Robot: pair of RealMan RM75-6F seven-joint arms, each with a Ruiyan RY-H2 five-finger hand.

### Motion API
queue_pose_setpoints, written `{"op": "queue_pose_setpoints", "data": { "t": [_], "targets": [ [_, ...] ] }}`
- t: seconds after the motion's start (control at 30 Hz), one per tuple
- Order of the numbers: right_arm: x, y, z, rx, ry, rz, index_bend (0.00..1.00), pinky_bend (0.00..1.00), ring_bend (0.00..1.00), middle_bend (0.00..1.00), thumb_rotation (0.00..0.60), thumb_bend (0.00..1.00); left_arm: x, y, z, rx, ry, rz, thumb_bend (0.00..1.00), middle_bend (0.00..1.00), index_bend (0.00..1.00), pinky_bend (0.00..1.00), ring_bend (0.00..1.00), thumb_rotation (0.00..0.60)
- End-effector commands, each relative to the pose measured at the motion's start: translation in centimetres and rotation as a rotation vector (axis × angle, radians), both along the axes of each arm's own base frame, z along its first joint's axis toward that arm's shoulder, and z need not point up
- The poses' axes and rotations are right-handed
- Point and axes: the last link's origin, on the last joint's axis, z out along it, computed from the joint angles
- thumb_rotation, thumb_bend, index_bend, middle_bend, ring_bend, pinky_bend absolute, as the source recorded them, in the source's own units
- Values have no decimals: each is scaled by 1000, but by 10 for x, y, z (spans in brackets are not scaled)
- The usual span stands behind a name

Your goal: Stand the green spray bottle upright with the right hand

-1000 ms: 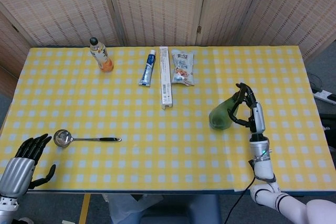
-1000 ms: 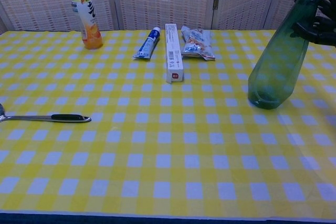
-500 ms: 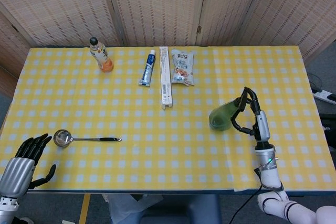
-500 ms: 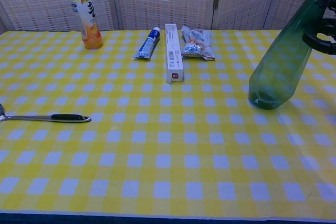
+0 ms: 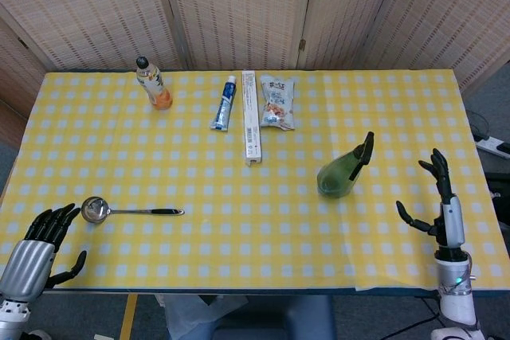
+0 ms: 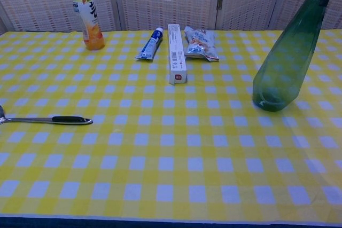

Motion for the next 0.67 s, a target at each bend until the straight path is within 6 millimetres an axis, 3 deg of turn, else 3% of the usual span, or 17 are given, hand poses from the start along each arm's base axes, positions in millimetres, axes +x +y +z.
{"op": "queue_pose_setpoints", "data": {
  "t": [0.03, 0.2, 0.33, 0.5, 0.67],
  "targets": [
    [-21, 38, 25, -93, 291, -101, 6, 1, 112, 0, 600, 338, 0, 0, 0, 5, 6, 1, 489, 97, 0, 117, 126, 395],
    [-47, 76, 46, -84, 756, -301, 5, 0, 16, 0, 600, 337, 0, 1, -2, 16, 25, 4, 489, 97, 0, 108, 125, 398],
    [-56, 101, 51, 99, 1045, -522, 0, 0, 0, 0, 600, 338, 2, 2, -4, 27, 40, -5, 489, 97, 0, 60, 119, 394],
    [-36, 108, 55, 227, 1077, -550, 0, 0, 0, 0, 600, 337, 4, 0, -7, 32, 64, -11, 488, 97, 0, 24, 109, 386],
    [-30, 109, 55, 277, 1031, -500, 0, 0, 0, 0, 600, 337, 4, -1, -7, 35, 66, -10, 489, 97, 0, 14, 108, 382]
  ]
}}
